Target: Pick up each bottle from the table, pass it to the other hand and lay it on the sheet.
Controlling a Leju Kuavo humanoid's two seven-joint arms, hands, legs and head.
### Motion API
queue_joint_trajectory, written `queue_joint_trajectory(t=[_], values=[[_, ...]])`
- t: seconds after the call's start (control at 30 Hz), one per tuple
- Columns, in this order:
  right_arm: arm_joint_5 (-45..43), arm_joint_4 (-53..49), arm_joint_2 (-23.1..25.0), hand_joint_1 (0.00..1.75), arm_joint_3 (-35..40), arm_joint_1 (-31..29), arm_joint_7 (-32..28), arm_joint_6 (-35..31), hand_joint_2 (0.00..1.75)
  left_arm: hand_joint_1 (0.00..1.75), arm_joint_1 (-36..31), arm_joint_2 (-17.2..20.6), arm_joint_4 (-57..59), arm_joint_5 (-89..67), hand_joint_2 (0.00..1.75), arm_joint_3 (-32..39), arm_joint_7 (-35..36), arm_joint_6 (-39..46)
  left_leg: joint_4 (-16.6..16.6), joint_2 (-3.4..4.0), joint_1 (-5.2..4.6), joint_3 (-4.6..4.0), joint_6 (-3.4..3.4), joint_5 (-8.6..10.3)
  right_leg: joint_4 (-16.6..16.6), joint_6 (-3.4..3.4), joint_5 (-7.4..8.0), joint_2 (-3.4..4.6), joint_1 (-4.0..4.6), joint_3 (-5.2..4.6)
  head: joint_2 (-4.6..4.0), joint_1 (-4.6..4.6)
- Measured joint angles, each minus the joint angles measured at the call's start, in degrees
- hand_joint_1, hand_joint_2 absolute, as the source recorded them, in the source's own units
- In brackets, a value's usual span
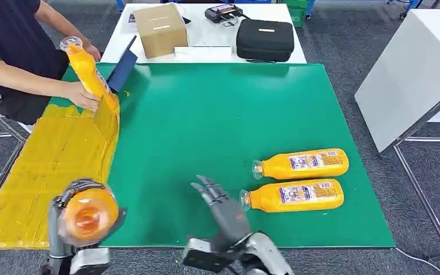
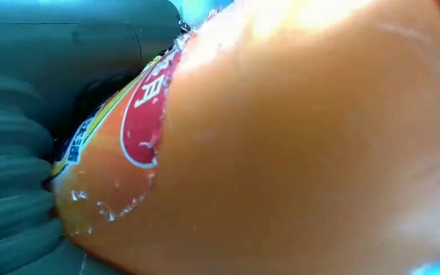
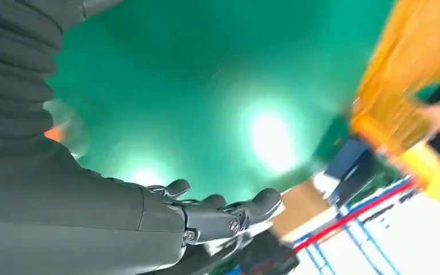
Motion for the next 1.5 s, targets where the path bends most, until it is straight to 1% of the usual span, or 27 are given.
queue_joint_trajectory(t=[0.07, 0.13, 0.2, 0.23, 0.27, 0.3, 0.33, 0.37, 0.4, 0.43, 0.47, 0.5, 0.57, 0.6, 0.67, 0.77, 0.93, 1.0, 1.03, 1.07, 1.1, 1.17, 1.27, 1.3, 1.33, 1.4, 1.5], values=[[-2.76, -3.11, -2.94, 0.0, -2.8, 1.24, -1.35, 0.67, 0.0, 1.75, -0.8, 0.26, 0.83, -13.6, 1.75, 1.74, 3.87, 5.25, 0.0, -0.01, -0.02, 0.01, 0.0, 0.0, 0.0, 0.0, 0.0, -0.03, -0.02, 0.02, 0.0, -0.02], [-5.47, -6.12, -6.08, 0.0, -6.41, 2.36, -2.78, 1.79, 0.0, 1.75, -1.91, 0.77, 2.14, -25.42, 1.75, 4.16, 7.96, 6.41, 0.0, -0.02, -0.03, 0.0, 0.01, 0.0, 0.0, 0.01, 0.01, -0.01, -0.02, 0.04, 0.0, 0.02], [-7.27, -8.93, -9.15, 0.0, -10.17, 3.31, -4.21, 2.8, 0.0, 1.75, -2.78, 3.33, 4.25, -32.16, 1.75, 6.13, 13.07, 6.47, 0.0, 0.05, -0.05, 0.01, 0.01, 0.0, 0.01, 0.01, 0.03, 0.02, -0.02, 0.03, 0.0, 0.02], [-8.23, -10.33, -10.7, 0.0, -11.77, 3.84, -4.89, 3.58, 0.0, 1.75, -3.12, 5.51, 5.48, -33.17, 1.75, 7.16, 15.15, 6.5, 0.0, 0.09, -0.06, 0.03, 0.01, -0.01, 0.01, 0.01, 0.03, 0.03, -0.02, 0.02, 0.0, 0.04], [-9.17, -11.62, -12.07, 0.0, -13.3, 4.33, -5.42, 4.37, 0.0, 1.75, -3.38, 8.95, 6.92, -33.72, 1.75, 8.13, 17.79, 6.52, 0.0, 0.16, -0.07, 0.08, 0.0, -0.01, 0.01, 0.01, 0.03, 0.06, -0.02, -0.03, 0.0, 0.02], [-9.94, -12.83, -13.46, 0.0, -15.04, 4.76, -5.79, 5.16, 0.0, 1.75, -4.28, 13.17, 9.52, -34.01, 1.75, 7.71, 23.49, 6.43, 0.01, 0.26, -0.05, 0.13, -0.01, 0.01, 0.01, 0.0, 0.03, 0.09, -0.02, -0.14, 0.0, 0.0], [-10.31, -13.57, -14.4, 0.0, -16.26, 4.94, -6.03, 5.73, 0.0, 1.75, -5.87, 17.62, 12.25, -34.07, 1.75, 6.11, 30.22, 6.14, 0.01, 0.28, 0.01, 0.12, -0.04, 0.03, 0.02, -0.04, 0.0, 0.08, 0.01, -0.74, 0.0, -0.04], [-10.81, -14.29, -15.49, 0.0, -17.52, 4.86, -6.38, 6.86, 0.0, 1.75, -8.11, 22.88, 15.72, -34.46, 1.75, 2.6, 41.31, 5.95, 0.0, 0.24, 0.12, 0.1, -0.06, 0.04, 0.04, -0.1, -0.06, 0.04, 0.12, -0.71, 0.0, 0.0], [-11.17, -14.66, -16.24, 0.0, -18.42, 4.63, -6.6, 7.54, 0.0, 1.75, -10.28, 26.63, 18.04, -34.46, 1.75, -0.81, 49.56, 6.06, -0.01, 0.17, 0.17, 0.07, -0.08, 0.04, 0.05, -0.11, -0.06, 0.0, 0.17, -0.64, 0.0, 0.02], [-11.12, -15.08, -16.81, 0.0, -19.28, 4.55, -6.62, 7.69, 0.0, 1.75, -12.76, 29.35, 20.56, -34.38, 1.75, -4.72, 57.62, 6.26, -0.02, 0.08, 0.19, 0.08, -0.08, 0.05, 0.07, -0.11, -0.05, -0.01, 0.19, -0.5, 0.0, -0.04], [-10.99, -15.66, -17.33, 0.0, -19.95, 4.62, -6.62, 7.72, 0.0, 1.75, -14.86, 32.38, 23.09, -34.44, 1.75, -9.66, 63.69, 6.45, -0.03, 0.07, 0.22, 0.08, -0.1, 0.08, 0.12, -0.1, -0.05, -0.01, 0.19, 0.08, 0.0, 0.0], [-10.95, -16.02, -17.75, 0.0, -20.32, 4.68, -6.73, 7.91, 0.0, 1.75, -16.11, 34.24, 24.79, -34.46, 1.75, -13.9, 65.94, 6.52, -0.03, 0.02, 0.2, 0.13, -0.13, 0.13, 0.17, -0.09, -0.03, 0.0, 0.18, 0.17, 0.0, -0.04], [-11.01, -16.63, -17.96, 0.0, -20.98, 4.95, -6.84, 8.02, 0.0, 1.75, -17.11, 37.03, 27.22, -34.55, 1.75, -19.9, 65.08, 6.56, -0.02, 0.13, 0.18, 0.15, -0.12, 0.12, 0.17, -0.09, 0.01, 0.06, 0.16, 0.12, 0.0, 0.04], [-11.06, -16.89, -18.2, 0.0, -21.22, 4.99, -6.86, 8.02, 0.0, 1.75, -17.24, 37.97, 28.2, -34.73, 1.75, -22.22, 64.84, 6.61, -0.01, 0.32, 0.16, 0.13, -0.12, 0.1, 0.12, -0.08, 0.01, 0.19, 0.14, 0.06, 0.0, 0.04], [-11.08, -17.24, -18.6, 0.0, -21.68, 5.14, -6.93, 8.02, 0.0, 1.75, -17.96, 39.76, 29.9, -34.62, 1.75, -25.54, 64.84, 6.63, 0.0, 0.39, 0.11, 0.1, -0.08, 0.05, 0.08, -0.07, 0.02, 0.27, 0.1, 0.01, 0.0, 0.02], [-11.08, -17.55, -18.75, 0.0, -22.16, 5.27, -6.93, 8.04, 0.0, 1.75, -18.87, 41.64, 31.39, -34.6, 1.75, -28.18, 64.87, 6.63, 0.0, 0.33, 0.01, 0.09, -0.05, 0.03, 0.05, -0.04, 0.0, 0.23, 0.02, 0.01, 0.0, 0.02], [-10.99, -17.83, -18.9, 0.0, -22.38, 5.27, -6.95, 8.02, 0.0, 1.75, -19.28, 43.05, 32.83, -34.6, 1.75, -30.41, 64.88, 6.41, -0.02, 0.32, 0.02, 0.07, -0.04, 0.01, 0.07, -0.05, -0.01, 0.24, 0.04, 0.05, 0.0, 0.02], [-10.69, -17.83, -18.94, 0.0, -22.35, 5.3, -6.93, 7.85, 0.0, 1.75, -19.27, 43.21, 33.02, -34.62, 1.75, -31.47, 67.24, 3.9, -0.02, 0.34, 0.01, 0.09, -0.03, 0.01, 0.05, -0.05, -0.01, 0.24, 0.03, 0.02, 0.0, -0.02], [-10.53, -17.83, -19.1, 0.0, -22.29, 5.3, -6.93, 7.85, 0.0, 0.35, -19.63, 42.88, 34.25, -34.53, 1.75, -32.79, 66.46, 2.56, -0.02, 0.33, -0.01, 0.09, -0.03, 0.01, 0.06, -0.05, -0.01, 0.22, 0.01, 0.07, 0.0, -0.02], [-10.38, -17.83, -19.25, 0.0, -22.24, 5.27, -6.93, 7.85, 0.0, 0.0, -19.49, 42.07, 35.97, -34.53, 1.75, -32.58, 62.91, 1.44, -0.02, 0.32, 0.0, 0.11, -0.03, 0.01, 0.06, -0.05, -0.02, 0.21, 0.02, 0.09, 0.0, 0.0], [-10.23, -17.83, -19.34, 0.0, -22.25, 5.26, -6.91, 7.89, 0.0, 0.0, -19.06, 41.09, 37.43, -34.59, 0.0, -31.44, 58.83, 0.16, -0.02, 0.31, 0.0, 0.11, -0.03, 0.01, 0.06, -0.05, -0.02, 0.21, 0.02, 0.08, 0.0, 0.0], [-10.05, -17.81, -19.47, 0.0, -22.24, 5.1, -6.75, 8.04, 0.0, 0.0, -19.41, 38.8, 40.07, -34.62, 0.0, -27.14, 51.05, -2.08, -0.03, 0.05, -0.06, 0.17, -0.02, 0.02, 0.06, -0.03, -0.08, -0.01, -0.05, 0.22, 0.0, 0.02], [-9.68, -17.57, -19.36, 0.0, -22.0, 3.87, -6.75, 8.63, 0.0, 0.0, -21.3, 35.94, 44.44, -34.49, 0.0, -20.26, 43.28, -5.51, -0.07, -0.32, -0.07, 0.53, 0.06, -0.09, 0.03, 0.11, -0.22, -0.33, -0.06, 0.6, 0.0, -0.02], [-9.57, -17.37, -19.36, 0.0, -21.92, 3.37, -6.75, 8.87, 0.0, 0.0, -22.11, 35.27, 46.3, -34.32, 0.0, -18.03, 40.53, -6.2, -0.08, -0.34, -0.07, 0.67, 0.04, -0.22, 0.03, 0.09, -0.26, -0.35, -0.06, 0.87, 0.0, -0.02], [-9.57, -17.13, -19.36, 0.0, -21.76, 2.68, -6.75, 9.18, 0.0, 0.0, -22.9, 34.68, 48.03, -34.09, 0.0, -15.82, 38.06, -6.64, -0.09, -0.33, -0.07, 0.8, 0.17, -0.34, 0.03, 0.03, -0.35, -0.35, -0.04, 0.97, 0.0, 0.0], [-9.7, -16.63, -19.34, 0.0, -21.41, 1.33, -6.66, 9.64, 0.0, 0.0, -24.02, 33.24, 50.8, -33.85, 0.0, -11.8, 33.03, -7.65, -0.12, -0.32, -0.07, 1.12, 0.09, -0.43, 0.04, -0.07, -0.45, -0.34, -0.03, 1.12, 0.0, -0.04], [-10.03, -15.84, -19.34, 0.0, -20.87, -0.07, -6.58, 9.97, 0.0, 0.0, -24.94, 31.84, 52.96, -32.47, 0.0, -7.19, 27.74, -11.34, -0.14, -0.3, -0.03, 1.49, 0.02, -0.48, 0.06, -0.17, -0.51, -0.3, 0.0, 1.16, 0.0, -0.02]])
